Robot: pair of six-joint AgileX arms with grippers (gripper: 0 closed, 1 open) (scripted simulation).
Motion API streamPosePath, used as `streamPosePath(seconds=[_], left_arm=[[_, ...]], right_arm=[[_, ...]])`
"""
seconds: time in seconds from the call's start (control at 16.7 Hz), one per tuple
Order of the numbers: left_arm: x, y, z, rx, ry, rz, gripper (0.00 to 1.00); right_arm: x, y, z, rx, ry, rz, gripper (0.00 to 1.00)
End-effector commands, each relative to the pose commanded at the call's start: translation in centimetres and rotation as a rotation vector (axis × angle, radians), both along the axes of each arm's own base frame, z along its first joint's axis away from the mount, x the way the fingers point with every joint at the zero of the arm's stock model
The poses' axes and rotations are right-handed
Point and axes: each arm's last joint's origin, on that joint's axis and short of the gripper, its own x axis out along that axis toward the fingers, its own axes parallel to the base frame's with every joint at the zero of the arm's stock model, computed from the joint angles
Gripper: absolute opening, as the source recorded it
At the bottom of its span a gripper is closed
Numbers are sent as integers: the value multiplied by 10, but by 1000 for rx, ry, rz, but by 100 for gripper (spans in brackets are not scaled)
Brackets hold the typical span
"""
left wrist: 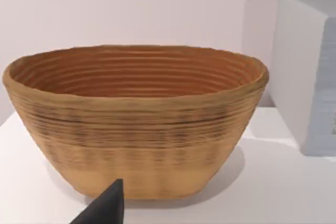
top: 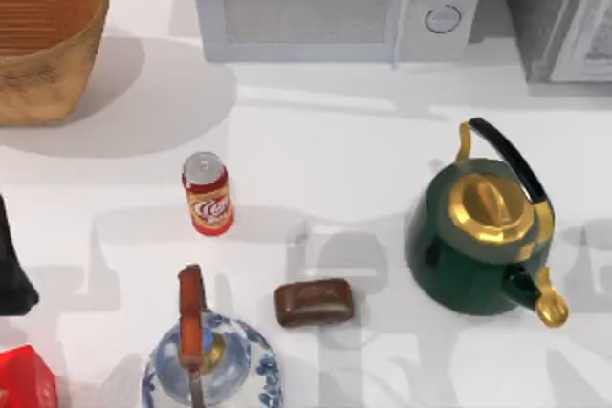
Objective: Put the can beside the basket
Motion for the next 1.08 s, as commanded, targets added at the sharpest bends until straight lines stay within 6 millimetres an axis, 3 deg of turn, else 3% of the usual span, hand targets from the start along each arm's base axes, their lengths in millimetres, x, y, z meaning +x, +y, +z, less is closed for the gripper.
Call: streamPosePath(seconds=[0.3, 0.6, 0.84, 1.08], left_arm=[[0, -2, 11, 14, 48, -24, 100], [15, -12, 66, 84, 269, -115, 100], [62, -30, 110, 184, 568, -222, 100], [132, -63, 122, 316, 907, -347, 100]], right_arm=[[0, 0, 0, 0, 0, 0, 100], [0, 0, 0, 0, 0, 0, 100], [0, 0, 0, 0, 0, 0, 100], [0, 0, 0, 0, 0, 0, 100]])
